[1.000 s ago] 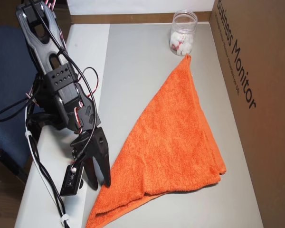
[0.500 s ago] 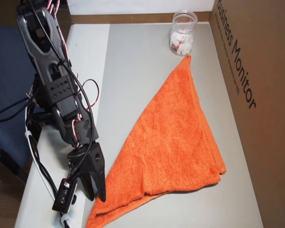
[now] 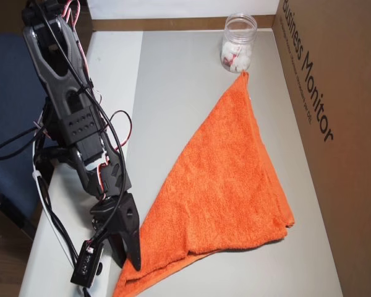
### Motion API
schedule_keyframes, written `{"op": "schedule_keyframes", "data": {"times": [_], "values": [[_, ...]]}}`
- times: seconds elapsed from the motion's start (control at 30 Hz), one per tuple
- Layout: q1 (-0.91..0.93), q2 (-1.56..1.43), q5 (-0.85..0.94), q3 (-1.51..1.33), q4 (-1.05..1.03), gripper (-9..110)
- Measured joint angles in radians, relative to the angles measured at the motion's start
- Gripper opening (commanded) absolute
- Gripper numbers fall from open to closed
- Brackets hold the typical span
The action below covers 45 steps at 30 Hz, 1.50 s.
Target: Fold the blanket.
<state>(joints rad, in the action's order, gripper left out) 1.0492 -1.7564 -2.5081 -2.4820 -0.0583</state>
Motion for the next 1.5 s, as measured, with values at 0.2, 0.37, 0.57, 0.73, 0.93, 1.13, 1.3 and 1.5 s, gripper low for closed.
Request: {"op": "schedule_keyframes", "data": {"times": [0.2,0.37,0.57,0.73,0.93,1.13,1.3,1.5], "values": [[0.000,0.000,0.000,0.000,0.023,15],[0.041,0.000,0.000,0.000,0.023,22],[0.061,0.038,0.000,0.017,0.032,21],[0.072,0.084,0.000,0.060,0.034,16],[0.057,0.097,0.000,0.066,0.034,16],[0.025,0.097,0.000,0.066,0.034,17],[-0.006,0.097,0.000,0.066,0.041,22],[-0.012,0.097,0.000,0.067,0.040,16]]}}
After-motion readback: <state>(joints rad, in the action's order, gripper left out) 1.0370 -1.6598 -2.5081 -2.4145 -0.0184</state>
